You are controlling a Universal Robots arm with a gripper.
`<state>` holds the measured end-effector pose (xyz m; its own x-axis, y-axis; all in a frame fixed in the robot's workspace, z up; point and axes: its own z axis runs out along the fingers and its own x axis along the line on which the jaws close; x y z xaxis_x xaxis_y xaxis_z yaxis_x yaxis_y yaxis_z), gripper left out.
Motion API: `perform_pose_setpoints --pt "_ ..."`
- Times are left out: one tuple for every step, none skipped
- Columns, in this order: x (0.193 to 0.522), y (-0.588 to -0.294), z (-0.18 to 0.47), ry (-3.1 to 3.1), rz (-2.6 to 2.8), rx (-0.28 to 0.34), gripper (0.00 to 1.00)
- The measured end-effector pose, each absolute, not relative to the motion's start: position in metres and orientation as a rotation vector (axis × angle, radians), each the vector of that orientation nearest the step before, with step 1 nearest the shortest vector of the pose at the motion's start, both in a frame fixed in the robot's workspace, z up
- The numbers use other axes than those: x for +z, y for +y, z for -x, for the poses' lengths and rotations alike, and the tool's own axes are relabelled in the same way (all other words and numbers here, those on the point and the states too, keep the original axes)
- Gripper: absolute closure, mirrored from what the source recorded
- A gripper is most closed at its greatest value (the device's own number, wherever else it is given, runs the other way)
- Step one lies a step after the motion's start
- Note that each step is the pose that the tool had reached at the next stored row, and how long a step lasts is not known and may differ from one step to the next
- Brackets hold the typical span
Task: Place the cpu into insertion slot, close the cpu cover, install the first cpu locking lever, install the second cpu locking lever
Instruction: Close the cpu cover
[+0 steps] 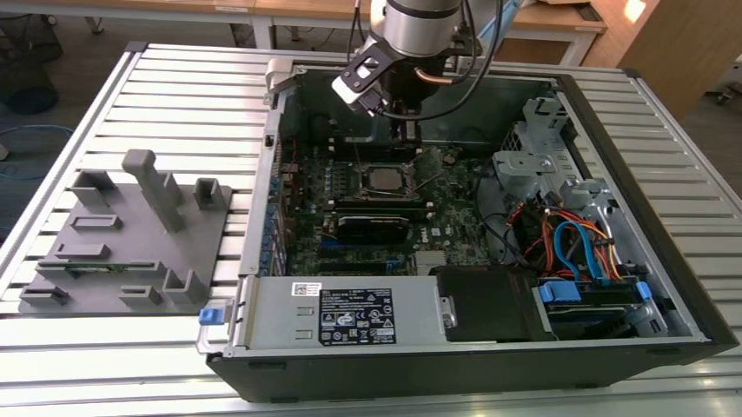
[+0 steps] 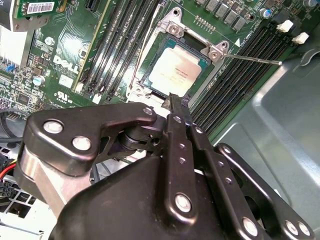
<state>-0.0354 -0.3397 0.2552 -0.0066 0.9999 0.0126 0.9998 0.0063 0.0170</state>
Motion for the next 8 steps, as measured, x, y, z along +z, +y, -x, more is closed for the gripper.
perform_pose_setpoints --pt "0.2553 -0.3397 0.0354 2.226 -2.212 0.033 0.9" --pt "0.2553 -0.3397 0.0353 2.226 -2.212 0.033 0.9" --pt "0.2553 -0.3397 0.0351 2.227 -2.212 0.033 0.9" --pt "0.2553 -0.3397 0.035 2.226 -2.212 0.033 0.9" --pt "0.2553 -0.3397 0.0348 2.226 -2.212 0.033 0.9" --pt "0.2556 -0.3397 0.0349 2.226 -2.212 0.033 0.9" --pt "0.256 -0.3397 0.0349 2.226 -2.212 0.032 0.9" --pt "0.2565 -0.3397 0.0349 2.226 -2.212 0.033 0.9"
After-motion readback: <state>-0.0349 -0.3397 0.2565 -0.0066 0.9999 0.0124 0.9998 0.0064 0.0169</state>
